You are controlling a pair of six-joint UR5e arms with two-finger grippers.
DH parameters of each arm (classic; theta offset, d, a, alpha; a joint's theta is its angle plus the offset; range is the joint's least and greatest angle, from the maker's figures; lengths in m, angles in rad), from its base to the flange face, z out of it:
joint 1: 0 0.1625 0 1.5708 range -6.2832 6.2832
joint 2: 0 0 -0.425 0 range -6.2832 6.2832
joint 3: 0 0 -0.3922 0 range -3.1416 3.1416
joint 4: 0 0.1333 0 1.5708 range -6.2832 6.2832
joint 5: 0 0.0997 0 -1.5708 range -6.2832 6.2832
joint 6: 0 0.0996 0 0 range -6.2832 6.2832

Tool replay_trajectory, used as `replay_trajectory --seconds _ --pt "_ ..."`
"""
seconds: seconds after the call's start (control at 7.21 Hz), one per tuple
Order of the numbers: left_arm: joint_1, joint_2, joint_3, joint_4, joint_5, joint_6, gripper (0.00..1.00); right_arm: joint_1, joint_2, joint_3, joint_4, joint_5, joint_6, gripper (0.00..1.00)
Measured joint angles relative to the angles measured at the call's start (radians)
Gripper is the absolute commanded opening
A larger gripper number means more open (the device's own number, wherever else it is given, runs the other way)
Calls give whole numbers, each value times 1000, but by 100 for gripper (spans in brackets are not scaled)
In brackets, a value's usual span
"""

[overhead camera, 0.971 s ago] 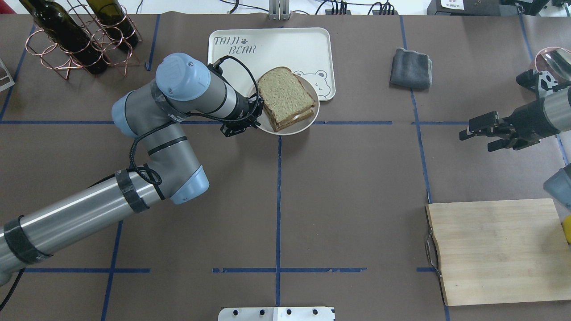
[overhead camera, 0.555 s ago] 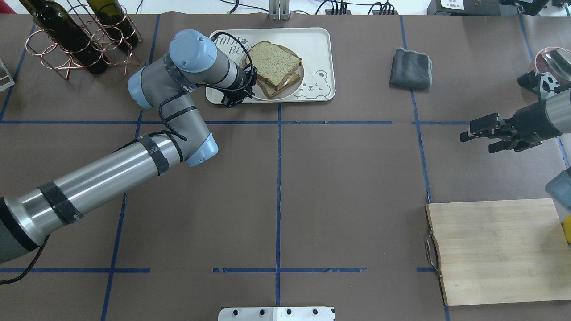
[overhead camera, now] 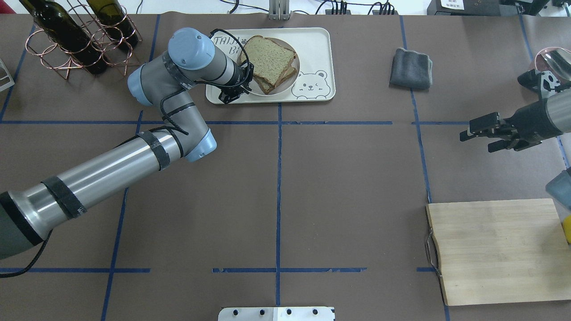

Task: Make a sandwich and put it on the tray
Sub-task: 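Grip the plate rim with the left gripper and carry it onto the bear tray, then release the plate and retract the left arm away from the tray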

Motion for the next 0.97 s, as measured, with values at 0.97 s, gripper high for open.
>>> replay_trajectory --seconds 0.97 --pt "-37 589 -898 314 -80 653 100 118 -58 -5 -105 -18 -311 100"
